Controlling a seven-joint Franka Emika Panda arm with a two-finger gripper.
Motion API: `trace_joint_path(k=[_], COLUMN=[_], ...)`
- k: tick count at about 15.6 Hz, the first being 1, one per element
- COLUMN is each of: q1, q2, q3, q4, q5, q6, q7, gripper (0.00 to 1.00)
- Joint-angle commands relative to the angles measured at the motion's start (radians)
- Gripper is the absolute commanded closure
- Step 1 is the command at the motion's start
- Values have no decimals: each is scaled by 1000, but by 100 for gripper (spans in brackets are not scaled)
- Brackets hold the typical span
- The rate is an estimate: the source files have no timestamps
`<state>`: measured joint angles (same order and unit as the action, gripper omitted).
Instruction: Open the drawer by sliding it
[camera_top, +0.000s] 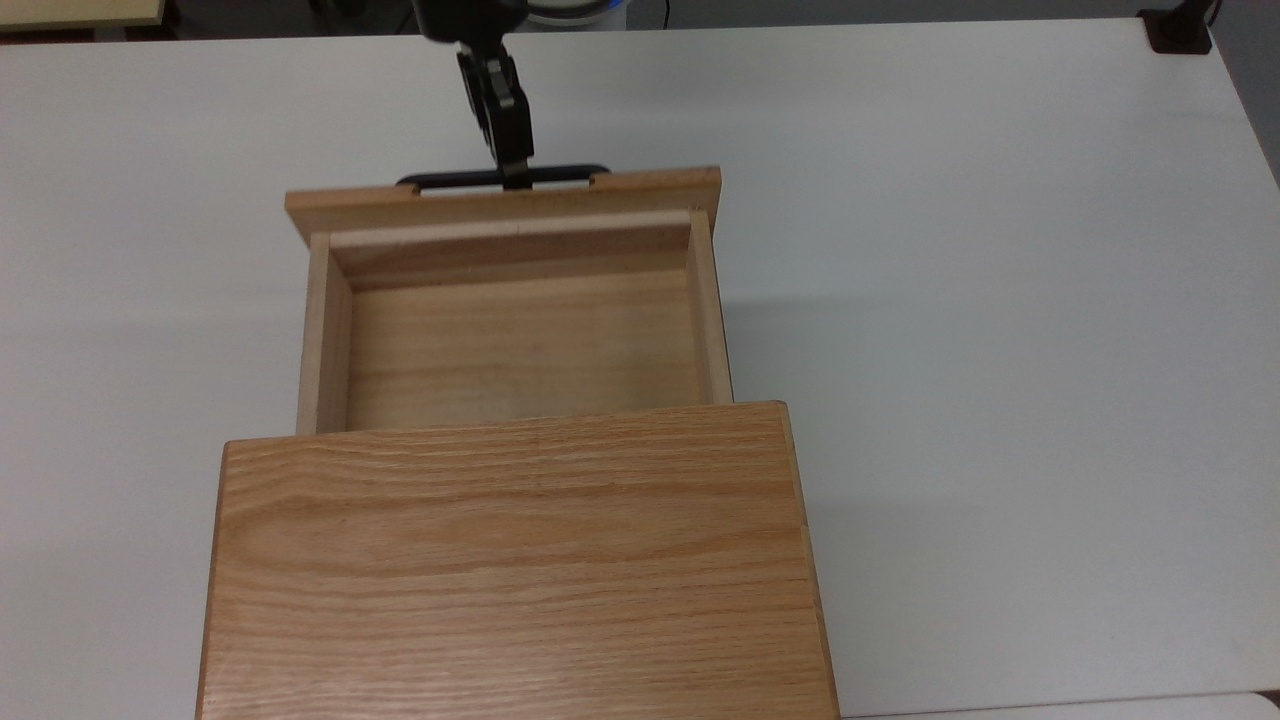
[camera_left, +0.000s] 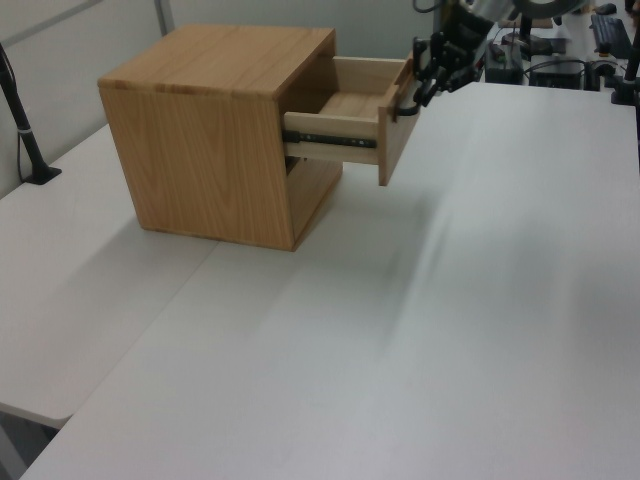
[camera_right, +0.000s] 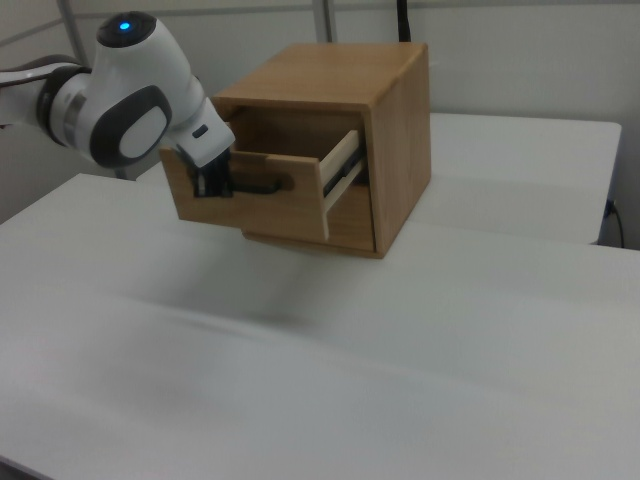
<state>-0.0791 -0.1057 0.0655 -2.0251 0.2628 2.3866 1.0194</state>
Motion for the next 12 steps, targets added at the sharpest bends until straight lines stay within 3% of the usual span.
trace_joint_path(k=[1, 2, 3, 4, 5, 6, 9, 12], q1=[24, 25, 27, 30, 30, 28, 22, 7], q2=[-123, -126, -124, -124, -123, -123, -120, -95], q3=[-13, -27, -33, -33, -33, -35, -36, -36], q4=[-58, -55, -52, -50, -44, -29, 48, 184], q5=[85, 87, 87, 87, 87, 85, 70, 27], q6=[-101, -121, -147, -177, -216, -262, -395, -551], q7=[-196, -199, -205, -226, -258, -281, -315, -467], gripper=[84, 76, 54, 22, 5, 0, 0, 0])
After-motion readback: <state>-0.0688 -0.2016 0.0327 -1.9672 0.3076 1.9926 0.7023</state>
